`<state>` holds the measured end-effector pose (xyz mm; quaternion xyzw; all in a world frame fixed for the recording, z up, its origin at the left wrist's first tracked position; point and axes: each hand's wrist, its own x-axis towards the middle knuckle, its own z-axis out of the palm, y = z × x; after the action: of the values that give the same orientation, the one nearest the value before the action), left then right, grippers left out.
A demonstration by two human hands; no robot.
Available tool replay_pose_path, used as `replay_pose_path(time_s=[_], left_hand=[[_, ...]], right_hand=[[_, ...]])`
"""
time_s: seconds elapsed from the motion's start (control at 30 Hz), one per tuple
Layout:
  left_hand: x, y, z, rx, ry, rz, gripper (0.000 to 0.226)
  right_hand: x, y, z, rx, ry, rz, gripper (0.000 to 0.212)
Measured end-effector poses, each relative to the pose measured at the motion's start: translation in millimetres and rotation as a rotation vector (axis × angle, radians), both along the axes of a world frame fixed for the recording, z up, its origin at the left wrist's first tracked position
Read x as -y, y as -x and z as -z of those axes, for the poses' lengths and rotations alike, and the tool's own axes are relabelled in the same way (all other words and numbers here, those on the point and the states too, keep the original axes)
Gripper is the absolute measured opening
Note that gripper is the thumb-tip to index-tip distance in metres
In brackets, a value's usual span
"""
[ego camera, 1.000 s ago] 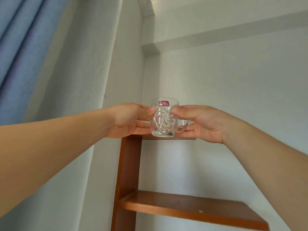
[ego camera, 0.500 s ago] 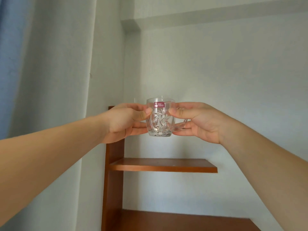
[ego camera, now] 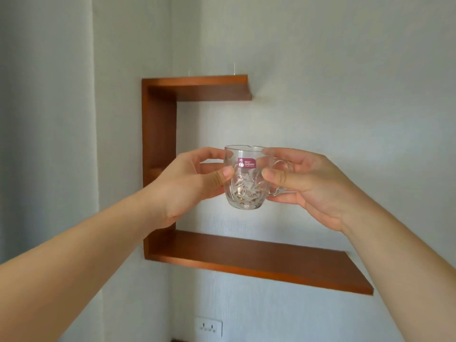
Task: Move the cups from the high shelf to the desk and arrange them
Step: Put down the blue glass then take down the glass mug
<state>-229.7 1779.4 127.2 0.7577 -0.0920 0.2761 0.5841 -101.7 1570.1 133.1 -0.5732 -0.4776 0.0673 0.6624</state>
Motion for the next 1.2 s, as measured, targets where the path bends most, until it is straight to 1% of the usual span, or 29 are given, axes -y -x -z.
replay_pose_path(time_s=[0.17,0.3,0.43,0.5,0.6,0.63,0.77,0.97,1.03,1.2], left_hand=[[9,-2,70,0.005,0.061,-0.010,0.043],[5,-2,116,-0.024,0.115,-0.034,0.045],[-8,-7,155,-0.062,0.130,-0.067,0.049],[-19,-10,171,-0.080,0.119,-0.073,0.049],[-37,-17,195,-0.098,0.106,-0.036,0.047],[-43,-19,203,-0.106,0.109,-0.020,0.047],[-66,-30,234,-0.148,0.107,0.044,0.057],[-96,-43,285,-0.256,0.100,0.060,0.076],[-100,-46,301,-0.302,0.091,0.058,0.082],[-106,-52,344,-0.383,0.092,0.061,0.078]], right_hand=[[-1,-14,64,-0.001,0.032,-0.037,0.056],[-12,-24,109,-0.073,0.058,-0.030,0.065],[-30,-32,148,-0.112,0.115,-0.026,0.067],[-38,-34,166,-0.131,0.123,-0.030,0.064],[-49,-33,190,-0.120,0.131,-0.034,0.051],[-53,-32,198,-0.119,0.132,-0.032,0.050],[-71,-29,230,-0.138,0.139,0.075,0.057],[-92,-12,278,-0.155,0.199,0.257,0.061],[-96,-9,297,-0.196,0.193,0.285,0.059],[-98,-1,336,-0.236,0.294,0.393,0.058]])
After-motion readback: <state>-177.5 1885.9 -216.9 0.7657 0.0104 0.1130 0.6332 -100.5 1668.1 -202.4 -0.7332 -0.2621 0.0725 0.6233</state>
